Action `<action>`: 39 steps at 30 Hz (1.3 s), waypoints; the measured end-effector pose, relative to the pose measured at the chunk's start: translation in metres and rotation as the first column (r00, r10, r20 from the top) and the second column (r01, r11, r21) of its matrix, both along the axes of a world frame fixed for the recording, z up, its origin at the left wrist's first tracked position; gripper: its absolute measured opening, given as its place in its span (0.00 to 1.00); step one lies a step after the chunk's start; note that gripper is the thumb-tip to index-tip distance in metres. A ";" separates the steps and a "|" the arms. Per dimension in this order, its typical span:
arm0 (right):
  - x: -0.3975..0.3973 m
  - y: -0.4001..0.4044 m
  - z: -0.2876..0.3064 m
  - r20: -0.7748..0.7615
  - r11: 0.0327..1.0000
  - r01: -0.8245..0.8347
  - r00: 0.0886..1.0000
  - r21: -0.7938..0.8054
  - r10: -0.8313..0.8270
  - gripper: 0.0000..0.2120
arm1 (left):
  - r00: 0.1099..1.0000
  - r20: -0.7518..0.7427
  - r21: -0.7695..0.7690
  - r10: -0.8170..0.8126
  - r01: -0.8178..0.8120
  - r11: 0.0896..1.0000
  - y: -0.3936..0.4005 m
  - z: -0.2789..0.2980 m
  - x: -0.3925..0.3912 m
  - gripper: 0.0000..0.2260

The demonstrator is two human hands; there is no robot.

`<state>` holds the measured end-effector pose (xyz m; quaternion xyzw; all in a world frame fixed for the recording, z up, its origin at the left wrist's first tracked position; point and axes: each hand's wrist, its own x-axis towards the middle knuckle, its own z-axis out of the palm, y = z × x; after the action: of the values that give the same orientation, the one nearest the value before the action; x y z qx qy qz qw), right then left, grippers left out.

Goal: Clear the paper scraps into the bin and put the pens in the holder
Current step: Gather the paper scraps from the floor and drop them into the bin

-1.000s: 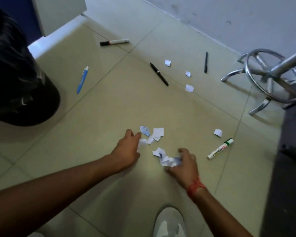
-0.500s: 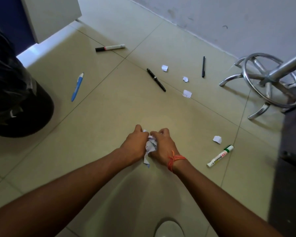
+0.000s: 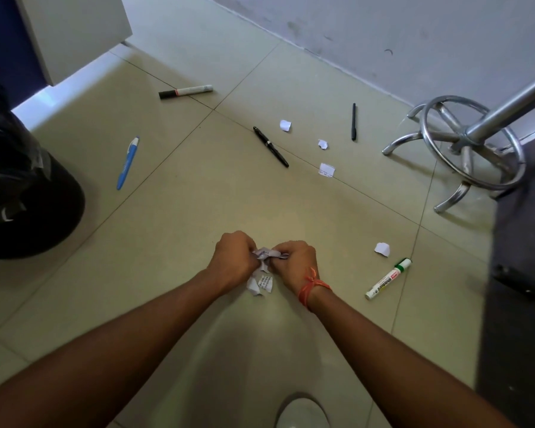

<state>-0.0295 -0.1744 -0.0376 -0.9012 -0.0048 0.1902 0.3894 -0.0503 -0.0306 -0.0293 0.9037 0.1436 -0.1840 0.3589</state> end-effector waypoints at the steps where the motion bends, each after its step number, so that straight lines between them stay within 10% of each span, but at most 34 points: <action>1: 0.001 -0.002 0.000 -0.049 0.996 0.065 0.997 0.060 -0.062 0.03 | 0.999 0.011 -0.043 0.039 -0.038 0.998 0.003 0.000 0.000 0.11; 11: 0.033 0.021 0.043 -0.377 0.719 0.411 0.900 0.561 -0.220 0.05 | 0.885 0.119 -0.336 0.450 -0.391 0.857 0.056 0.056 0.015 0.06; 22: 0.062 0.253 0.214 0.029 0.519 -0.208 0.943 0.829 0.332 0.07 | 0.292 0.581 -0.478 0.760 -0.634 0.609 0.218 0.218 -0.029 0.05; 25: 0.057 0.320 0.243 0.260 0.583 -0.469 0.875 0.663 0.408 0.05 | 0.161 0.619 -0.430 0.768 -0.749 0.504 0.270 0.243 -0.053 0.03; 29: 0.047 0.376 0.253 0.471 0.727 -0.675 0.685 0.125 0.555 0.05 | 0.228 0.608 -0.219 0.761 -0.873 0.436 0.318 0.242 -0.065 0.05; 34: 0.031 0.416 0.246 0.336 0.499 -0.729 0.375 -0.468 0.864 0.17 | 0.450 0.372 0.149 0.812 -0.892 0.427 0.353 0.217 -0.064 0.14; 39: 0.032 0.399 0.257 0.328 0.414 -0.776 0.280 -0.476 0.902 0.24 | 0.565 0.400 0.197 0.722 -0.822 0.534 0.337 0.215 -0.068 0.20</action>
<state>0.0029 0.2246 0.2199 -0.8086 -0.5696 0.1035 0.1053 -0.1179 0.3064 0.1854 0.8089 0.5124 0.1505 0.2457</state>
